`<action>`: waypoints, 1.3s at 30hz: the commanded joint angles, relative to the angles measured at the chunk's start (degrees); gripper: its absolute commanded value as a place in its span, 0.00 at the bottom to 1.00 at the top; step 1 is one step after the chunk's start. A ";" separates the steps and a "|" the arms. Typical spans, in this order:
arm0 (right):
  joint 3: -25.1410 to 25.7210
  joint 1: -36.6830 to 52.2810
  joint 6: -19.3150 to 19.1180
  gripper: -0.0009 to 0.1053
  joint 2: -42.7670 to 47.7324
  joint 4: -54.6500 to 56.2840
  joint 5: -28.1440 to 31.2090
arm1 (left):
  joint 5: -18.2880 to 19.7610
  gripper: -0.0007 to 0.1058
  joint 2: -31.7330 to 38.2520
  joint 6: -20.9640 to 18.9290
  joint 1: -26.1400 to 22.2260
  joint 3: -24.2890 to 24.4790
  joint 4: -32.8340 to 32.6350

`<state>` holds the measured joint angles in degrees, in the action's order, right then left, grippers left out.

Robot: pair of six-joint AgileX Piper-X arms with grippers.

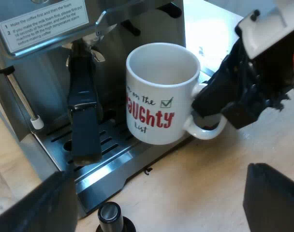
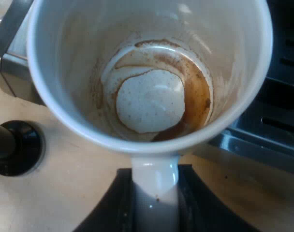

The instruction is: Place mug into machine

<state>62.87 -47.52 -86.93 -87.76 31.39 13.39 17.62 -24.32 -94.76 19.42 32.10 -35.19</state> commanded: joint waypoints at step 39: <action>1.55 -0.02 -0.20 0.01 -5.22 -14.68 4.50 | 0.62 0.68 -0.16 0.34 0.17 0.15 0.90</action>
<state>63.24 -47.52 -86.50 -93.97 20.56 16.59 17.62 -24.32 -94.76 19.42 32.10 -35.29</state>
